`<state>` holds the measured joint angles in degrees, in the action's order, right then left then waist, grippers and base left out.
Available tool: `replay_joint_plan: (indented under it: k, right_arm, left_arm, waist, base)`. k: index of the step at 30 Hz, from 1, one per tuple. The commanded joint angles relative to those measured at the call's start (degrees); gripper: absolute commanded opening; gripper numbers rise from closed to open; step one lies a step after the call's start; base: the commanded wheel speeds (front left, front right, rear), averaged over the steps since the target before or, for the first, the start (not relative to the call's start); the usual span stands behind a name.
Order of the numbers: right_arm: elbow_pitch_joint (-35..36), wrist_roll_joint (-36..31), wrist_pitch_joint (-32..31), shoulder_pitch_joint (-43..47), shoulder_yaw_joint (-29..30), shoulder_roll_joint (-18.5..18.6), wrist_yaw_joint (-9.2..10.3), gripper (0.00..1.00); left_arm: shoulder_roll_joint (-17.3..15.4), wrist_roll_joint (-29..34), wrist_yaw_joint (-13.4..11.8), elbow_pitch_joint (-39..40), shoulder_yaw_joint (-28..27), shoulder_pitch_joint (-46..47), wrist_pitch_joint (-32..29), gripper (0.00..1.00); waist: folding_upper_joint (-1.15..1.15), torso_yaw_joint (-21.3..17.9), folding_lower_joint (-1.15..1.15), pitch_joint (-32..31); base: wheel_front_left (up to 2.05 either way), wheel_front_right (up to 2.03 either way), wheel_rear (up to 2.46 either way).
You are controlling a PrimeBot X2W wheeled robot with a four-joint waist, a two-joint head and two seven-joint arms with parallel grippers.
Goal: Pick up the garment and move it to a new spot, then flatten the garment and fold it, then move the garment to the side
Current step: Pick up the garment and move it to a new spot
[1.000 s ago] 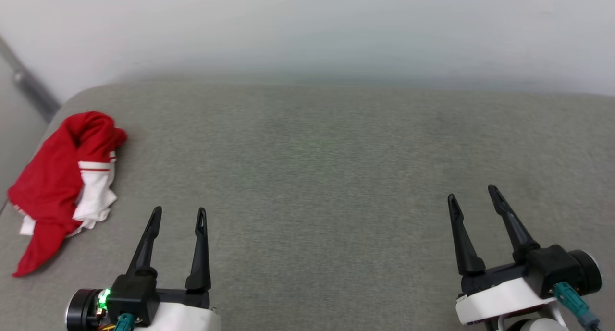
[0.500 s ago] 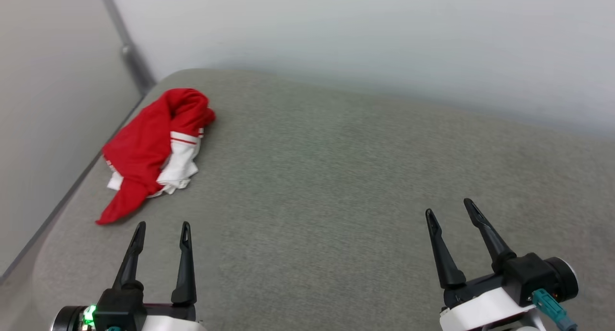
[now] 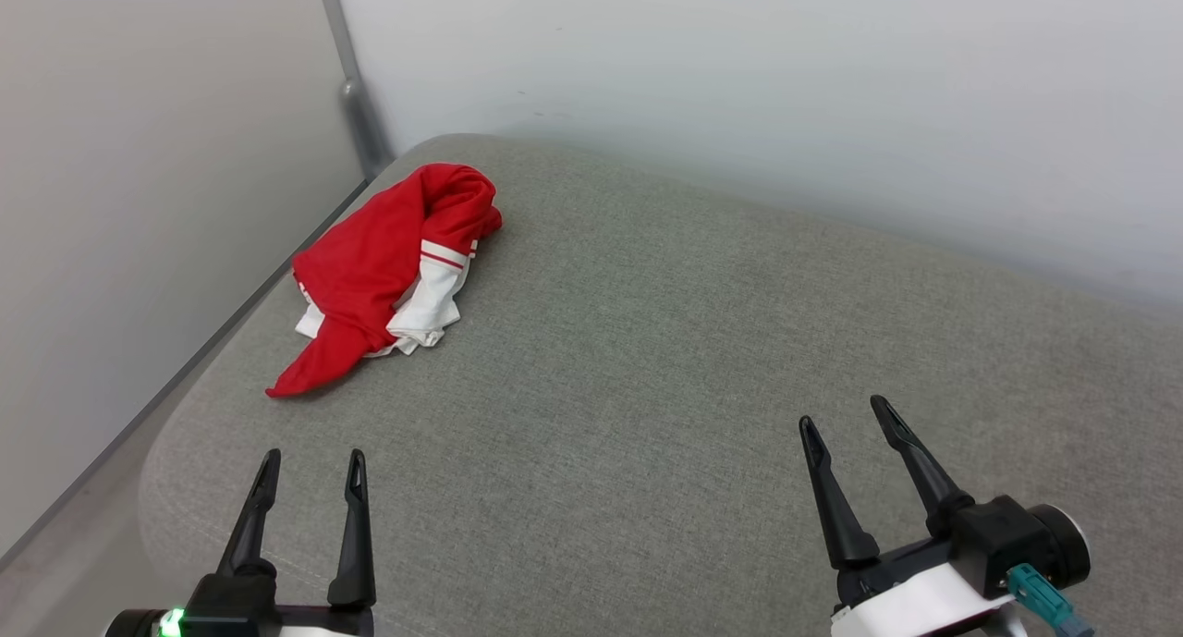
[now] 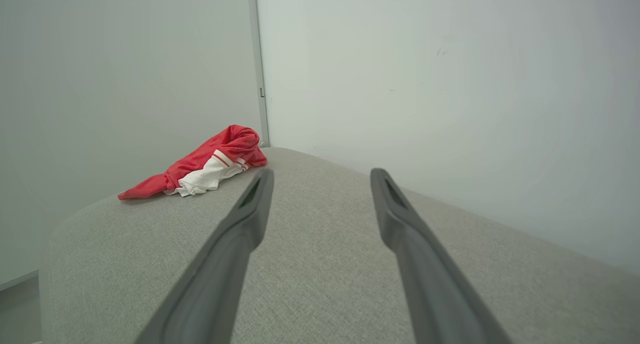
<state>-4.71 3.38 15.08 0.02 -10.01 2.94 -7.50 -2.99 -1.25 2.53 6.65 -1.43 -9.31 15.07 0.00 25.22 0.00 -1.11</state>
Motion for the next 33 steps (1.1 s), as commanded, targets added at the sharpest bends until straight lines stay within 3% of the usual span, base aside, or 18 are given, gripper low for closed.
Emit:
replay_joint_plan:
  k: [1, 12, 20, 24, 29, 33]
  right_arm:
    - [-0.1, 0.1, 0.1, 0.4, -0.2, -0.1, 0.02, 1.0]
    - [0.1, -1.0, 0.1, -0.6, -0.3, -0.1, 0.02, 1.0]
    - [1.1, -4.5, 0.1, -3.2, -0.1, 0.0, 0.02, 1.0]
    - [2.0, -5.4, 0.1, -4.6, 0.6, 1.2, 0.02, 1.0]
    - [3.3, -6.8, 0.1, -6.4, 0.0, 3.1, 0.02, 1.0]
    - [4.4, -7.2, 0.1, -7.9, 0.8, 4.3, 0.02, 1.0]
  left_arm:
    - [0.1, 0.3, 0.3, -0.1, -0.2, -0.5, 0.2, 1.0]
    - [0.1, -2.2, 1.0, -0.7, -1.5, 1.1, 0.2, 1.0]
    - [-1.1, -7.1, 4.4, -6.0, -4.8, 7.0, 0.2, 1.0]
    - [-5.4, -10.6, 4.8, -11.4, -4.1, 13.8, 0.2, 1.0]
    - [-16.7, -16.5, 4.9, -20.3, 1.9, 24.4, -0.5, 1.0]
    - [-26.1, -24.4, 4.9, -25.4, 7.6, 34.2, -7.5, 1.0]
  waist:
    - [0.0, 0.2, 0.0, 0.1]
    - [0.0, -1.1, 0.0, 2.1]
    - [0.0, -4.4, 0.0, 8.6]
    - [0.0, -6.1, 0.0, 13.2]
    - [0.0, -8.8, 0.0, 19.6]
    - [0.0, -10.8, 0.0, 24.4]
  base:
    - [0.0, 0.0, 0.0]
    - [0.0, 0.0, 0.0]
    - [0.0, 0.0, 0.0]
    - [0.0, 0.0, 0.0]
    - [0.0, 0.0, 0.0]
    - [0.0, 0.0, 0.0]
